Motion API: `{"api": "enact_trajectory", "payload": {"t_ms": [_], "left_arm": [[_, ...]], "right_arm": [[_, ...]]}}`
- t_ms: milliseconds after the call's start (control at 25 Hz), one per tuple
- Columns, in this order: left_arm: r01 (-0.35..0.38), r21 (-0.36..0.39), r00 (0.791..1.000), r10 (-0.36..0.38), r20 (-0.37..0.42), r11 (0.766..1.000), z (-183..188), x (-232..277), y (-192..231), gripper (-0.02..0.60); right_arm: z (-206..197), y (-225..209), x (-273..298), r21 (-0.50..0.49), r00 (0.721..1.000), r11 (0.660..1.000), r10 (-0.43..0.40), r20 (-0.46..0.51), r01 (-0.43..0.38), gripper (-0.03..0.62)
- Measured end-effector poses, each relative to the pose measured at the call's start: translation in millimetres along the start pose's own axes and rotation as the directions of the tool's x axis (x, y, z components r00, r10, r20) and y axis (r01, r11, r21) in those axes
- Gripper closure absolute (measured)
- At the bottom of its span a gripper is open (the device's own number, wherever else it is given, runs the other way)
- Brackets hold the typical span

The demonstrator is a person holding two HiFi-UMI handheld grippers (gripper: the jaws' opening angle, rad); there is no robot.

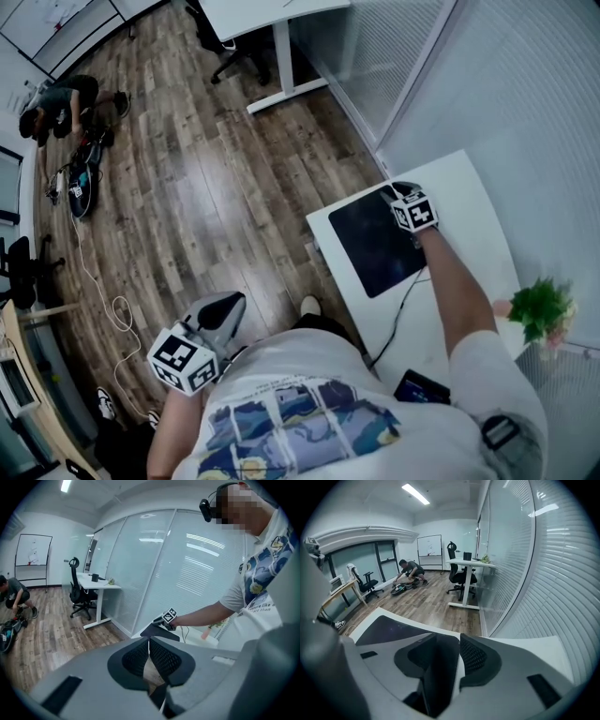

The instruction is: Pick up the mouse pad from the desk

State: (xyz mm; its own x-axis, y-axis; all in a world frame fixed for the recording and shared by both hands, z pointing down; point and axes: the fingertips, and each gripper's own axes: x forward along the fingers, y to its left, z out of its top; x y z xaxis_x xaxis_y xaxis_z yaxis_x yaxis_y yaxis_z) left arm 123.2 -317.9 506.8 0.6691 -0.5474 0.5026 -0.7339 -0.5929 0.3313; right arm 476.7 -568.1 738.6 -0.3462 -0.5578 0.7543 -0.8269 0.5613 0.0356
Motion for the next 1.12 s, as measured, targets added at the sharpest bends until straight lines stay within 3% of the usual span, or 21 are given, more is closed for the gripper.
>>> {"api": "enact_trajectory", "payload": {"t_ms": [160, 440, 560, 800, 1120], "left_arm": [[-0.011, -0.017, 1.0, 0.011, -0.006, 1.0, -1.5, 2.2, 2.6, 0.577], [-0.005, -0.023, 1.0, 0.005, 0.002, 1.0, 3.7, 8.1, 7.9, 0.577], [-0.004, -0.012, 1.0, 0.004, 0.0, 1.0, 3.4, 7.7, 7.9, 0.577], [-0.004, -0.006, 1.0, 0.004, 0.011, 1.0, 1.4, -4.5, 11.2, 0.577], [0.005, -0.004, 0.999, -0.005, 0.045, 1.0, -10.7, -33.8, 15.4, 0.577]], "right_arm": [[-4.6, -2.3, 7.2, 0.039, 0.999, 0.999, 0.038, -0.018, -0.037, 0.422], [-3.2, 0.7, 7.6, 0.072, 0.998, 0.996, 0.058, 0.032, -0.06, 0.457], [-3.1, 7.4, 5.9, 0.053, 0.998, 0.998, 0.042, 0.039, -0.044, 0.52], [-2.3, 12.3, 2.1, 0.001, 1.0, 1.0, -0.015, 0.007, 0.015, 0.545], [16.2, 33.2, -32.0, -0.007, 0.998, 0.999, -0.034, 0.048, 0.034, 0.563]]}}
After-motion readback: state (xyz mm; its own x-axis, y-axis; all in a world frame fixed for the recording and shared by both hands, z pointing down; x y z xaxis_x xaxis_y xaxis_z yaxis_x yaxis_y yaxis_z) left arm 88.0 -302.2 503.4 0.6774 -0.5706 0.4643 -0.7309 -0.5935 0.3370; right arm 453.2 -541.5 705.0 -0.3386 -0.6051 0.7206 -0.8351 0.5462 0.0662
